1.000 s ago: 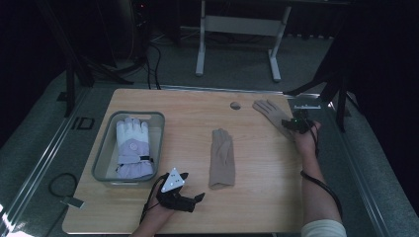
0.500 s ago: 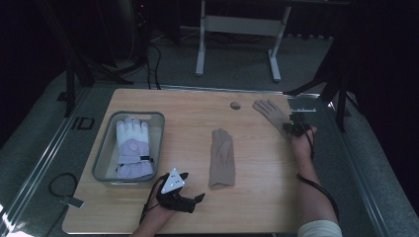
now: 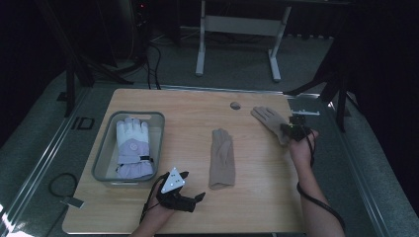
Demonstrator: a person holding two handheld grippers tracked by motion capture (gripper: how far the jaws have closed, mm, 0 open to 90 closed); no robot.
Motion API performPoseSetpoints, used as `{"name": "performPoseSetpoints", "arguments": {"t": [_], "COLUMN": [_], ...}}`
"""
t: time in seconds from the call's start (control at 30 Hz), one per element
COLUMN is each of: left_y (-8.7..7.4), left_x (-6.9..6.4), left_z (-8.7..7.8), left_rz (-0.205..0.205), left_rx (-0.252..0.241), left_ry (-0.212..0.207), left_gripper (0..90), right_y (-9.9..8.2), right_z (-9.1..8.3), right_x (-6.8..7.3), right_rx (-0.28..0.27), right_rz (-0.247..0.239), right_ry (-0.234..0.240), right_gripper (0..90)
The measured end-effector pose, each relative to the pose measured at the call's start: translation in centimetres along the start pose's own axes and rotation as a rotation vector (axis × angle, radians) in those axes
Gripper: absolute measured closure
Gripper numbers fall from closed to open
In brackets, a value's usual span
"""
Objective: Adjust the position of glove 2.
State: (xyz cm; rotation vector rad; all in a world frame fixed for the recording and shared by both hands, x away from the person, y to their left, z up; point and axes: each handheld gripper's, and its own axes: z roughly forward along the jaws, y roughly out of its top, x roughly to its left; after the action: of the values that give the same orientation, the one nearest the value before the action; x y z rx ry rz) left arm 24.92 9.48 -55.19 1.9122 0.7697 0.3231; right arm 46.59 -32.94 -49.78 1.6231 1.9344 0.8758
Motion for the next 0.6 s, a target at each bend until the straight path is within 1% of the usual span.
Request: {"name": "performPoseSetpoints", "arguments": {"t": [0.03,0.07,0.13,0.2,0.23,0.3,0.33,0.37,0.5,0.57,0.6], "left_y": [0.0,0.1,0.1,0.2,0.2,0.3,0.3,0.3,0.4,0.4,0.4], "left_x": [0.0,0.0,0.0,-0.1,-0.1,-0.1,0.0,0.0,-0.1,-0.1,-0.1], "left_z": [0.0,0.0,0.0,0.0,0.0,0.0,0.0,0.0,0.1,0.0,0.0], "left_rz": [-0.002,0.000,0.007,0.007,0.008,0.009,0.010,0.011,0.013,0.017,0.016], "left_rx": [-0.002,-0.003,-0.003,-0.004,-0.005,-0.009,-0.009,-0.009,-0.010,-0.011,-0.012], "left_ry": [-0.001,0.000,-0.001,-0.002,-0.004,-0.005,-0.005,-0.006,-0.007,-0.006,-0.006], "left_gripper": [6.7,6.7,6.7,6.7,6.7,6.7,6.7,6.7,6.7,6.7,6.7], "right_y": [-0.4,-0.7,-1.6,-2.6,-3.1,-4.1,-4.7,-5.2,-6.9,-7.8,-8.1], "right_z": [-0.5,-0.8,-1.6,-2.4,-2.8,-3.5,-3.8,-4.1,-4.8,-5.0,-5.0], "right_x": [0.4,0.6,1.3,1.8,2.1,2.6,2.9,3.2,4.0,4.5,4.7], "right_rx": [-0.008,-0.003,-0.006,-0.014,-0.014,-0.030,-0.035,-0.038,-0.024,-0.006,0.003], "right_rz": [-0.004,-0.004,-0.007,0.016,-0.005,0.001,-0.014,-0.030,-0.045,-0.058,-0.051], "right_ry": [0.000,0.005,0.002,0.021,0.018,0.041,0.046,0.036,0.034,0.036,0.042], "right_gripper": [88.2,88.2,88.2,88.2,88.1,88.0,87.9,87.9,87.9,87.7,87.6]}}
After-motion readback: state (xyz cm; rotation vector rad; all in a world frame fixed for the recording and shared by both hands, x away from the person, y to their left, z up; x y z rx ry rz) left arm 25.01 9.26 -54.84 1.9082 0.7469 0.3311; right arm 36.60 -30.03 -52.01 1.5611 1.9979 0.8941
